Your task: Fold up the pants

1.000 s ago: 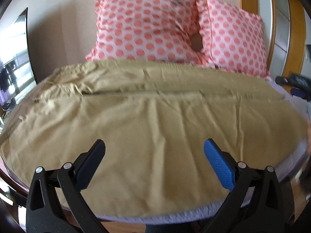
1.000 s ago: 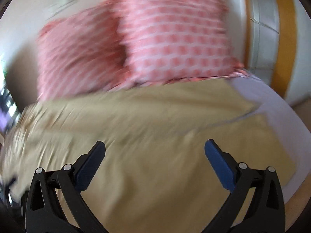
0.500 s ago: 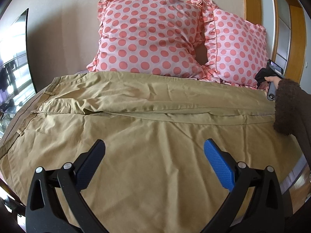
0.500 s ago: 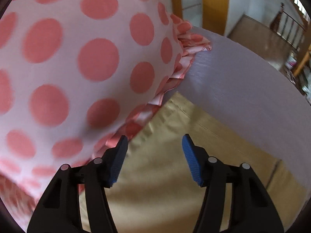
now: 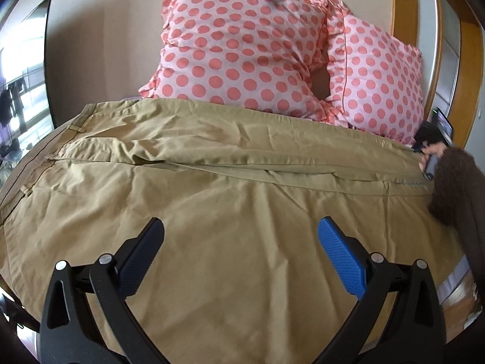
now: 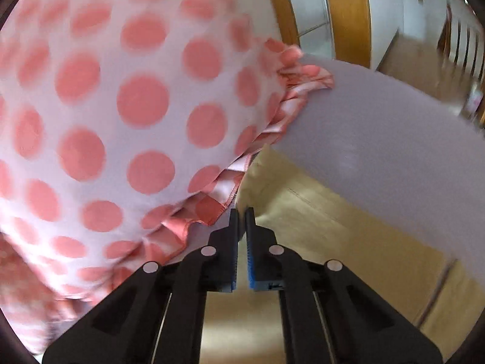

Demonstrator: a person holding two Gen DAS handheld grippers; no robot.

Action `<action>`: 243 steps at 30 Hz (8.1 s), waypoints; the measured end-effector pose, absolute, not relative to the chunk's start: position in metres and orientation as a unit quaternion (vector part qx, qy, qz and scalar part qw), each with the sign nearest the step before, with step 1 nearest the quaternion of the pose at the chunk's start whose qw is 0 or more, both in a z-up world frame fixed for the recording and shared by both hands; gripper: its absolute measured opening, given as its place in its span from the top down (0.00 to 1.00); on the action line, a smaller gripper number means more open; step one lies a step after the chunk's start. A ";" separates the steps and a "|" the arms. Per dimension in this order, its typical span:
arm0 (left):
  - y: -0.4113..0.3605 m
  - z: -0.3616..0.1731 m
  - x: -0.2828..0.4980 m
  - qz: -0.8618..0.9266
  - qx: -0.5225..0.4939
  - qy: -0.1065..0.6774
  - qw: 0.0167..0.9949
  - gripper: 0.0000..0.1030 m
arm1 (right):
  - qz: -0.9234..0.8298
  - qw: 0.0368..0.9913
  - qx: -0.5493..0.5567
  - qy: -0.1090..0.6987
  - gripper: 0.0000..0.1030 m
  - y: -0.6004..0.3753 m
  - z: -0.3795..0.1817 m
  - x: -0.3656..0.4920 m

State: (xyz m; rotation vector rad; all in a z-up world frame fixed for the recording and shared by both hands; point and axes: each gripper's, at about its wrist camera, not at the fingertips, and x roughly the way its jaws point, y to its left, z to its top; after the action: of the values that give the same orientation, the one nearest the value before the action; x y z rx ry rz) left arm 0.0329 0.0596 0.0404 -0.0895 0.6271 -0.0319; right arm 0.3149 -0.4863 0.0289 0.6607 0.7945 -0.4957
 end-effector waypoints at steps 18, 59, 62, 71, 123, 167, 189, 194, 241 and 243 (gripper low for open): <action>0.113 0.094 0.044 -0.051 -0.112 0.263 0.957 0.02 | -0.078 0.802 0.486 0.339 0.48 -0.473 0.032 0.052; 0.217 0.012 -0.047 0.016 -0.324 0.348 0.879 0.97 | -0.113 0.826 0.511 0.210 0.98 -0.529 0.024 -0.025; 0.218 0.005 -0.052 0.011 -0.327 0.341 0.881 0.97 | -0.123 0.824 0.508 0.220 0.98 -0.530 0.018 -0.031; 0.218 0.003 -0.077 -0.003 -0.324 0.312 0.893 0.70 | -0.186 0.836 0.462 0.229 0.40 -0.530 0.027 -0.052; 0.293 0.010 -0.058 0.099 -0.387 0.254 0.881 0.11 | 0.380 0.836 0.146 0.368 0.12 -0.136 0.047 0.038; 0.035 0.071 0.038 -0.202 0.002 0.343 0.917 0.31 | 0.246 0.832 0.282 0.410 0.47 -0.309 0.028 0.106; 0.107 0.012 0.164 -0.262 -0.212 0.508 0.792 0.90 | 0.358 0.686 0.456 0.439 0.88 -0.328 0.000 0.140; 0.082 0.057 0.186 -0.249 -0.150 0.461 0.838 0.91 | 0.359 0.717 0.430 0.414 0.88 -0.326 0.038 0.176; 0.020 0.010 0.054 -0.013 0.012 0.437 0.899 0.02 | 0.060 0.898 0.000 0.436 0.01 -0.201 0.028 0.059; 0.018 0.009 0.051 -0.009 0.015 0.430 0.903 0.02 | 0.056 0.901 0.003 0.431 0.01 -0.200 0.028 0.056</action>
State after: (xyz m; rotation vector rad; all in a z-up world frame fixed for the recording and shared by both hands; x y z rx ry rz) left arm 0.0510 0.0185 0.0086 0.0318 0.8897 -0.0187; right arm 0.0559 -0.2002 0.0277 0.0055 0.8912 0.1163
